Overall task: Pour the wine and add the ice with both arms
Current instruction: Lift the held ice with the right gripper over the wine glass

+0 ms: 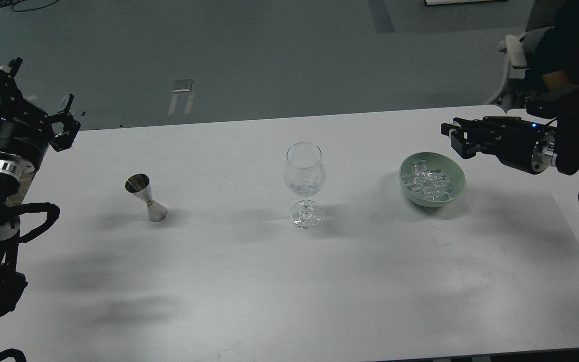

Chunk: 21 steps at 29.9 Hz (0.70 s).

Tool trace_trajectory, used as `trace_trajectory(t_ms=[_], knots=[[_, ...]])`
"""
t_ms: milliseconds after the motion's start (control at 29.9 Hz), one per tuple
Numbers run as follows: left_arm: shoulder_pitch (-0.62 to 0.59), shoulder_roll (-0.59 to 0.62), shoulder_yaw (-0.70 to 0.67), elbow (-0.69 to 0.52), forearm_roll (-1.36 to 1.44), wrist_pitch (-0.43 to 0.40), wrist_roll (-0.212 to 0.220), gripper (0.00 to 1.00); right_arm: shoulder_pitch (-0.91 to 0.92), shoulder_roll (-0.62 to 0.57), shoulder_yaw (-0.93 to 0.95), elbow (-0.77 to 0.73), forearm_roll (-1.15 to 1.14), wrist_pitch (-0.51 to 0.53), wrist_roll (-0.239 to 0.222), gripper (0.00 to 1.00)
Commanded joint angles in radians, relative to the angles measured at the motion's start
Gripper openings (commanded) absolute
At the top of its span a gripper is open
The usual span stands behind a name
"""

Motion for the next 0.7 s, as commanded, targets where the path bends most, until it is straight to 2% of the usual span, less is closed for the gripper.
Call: trace_trajectory(t_ms=[0, 200, 535, 668], knots=[[0.000, -0.001, 0.000, 0.000, 0.001, 0.001, 0.000, 0.98, 0.052, -0.055, -0.004, 0.104, -0.007, 0.010, 0.008, 0.09], [-0.003, -0.005, 0.002, 0.000, 0.001, 0.001, 0.000, 0.98, 0.176, -0.039, -0.007, 0.208, -0.022, 0.094, 0.006, 0.09], [0.000, -0.005, 0.002, -0.020, 0.001, 0.001, 0.002, 0.98, 0.224, 0.172, -0.009, 0.220, -0.164, 0.170, -0.005, 0.09], [0.000, -0.004, 0.002, -0.020, 0.001, 0.001, 0.002, 0.98, 0.221, 0.218, -0.016, 0.220, -0.225, 0.197, -0.005, 0.09]])
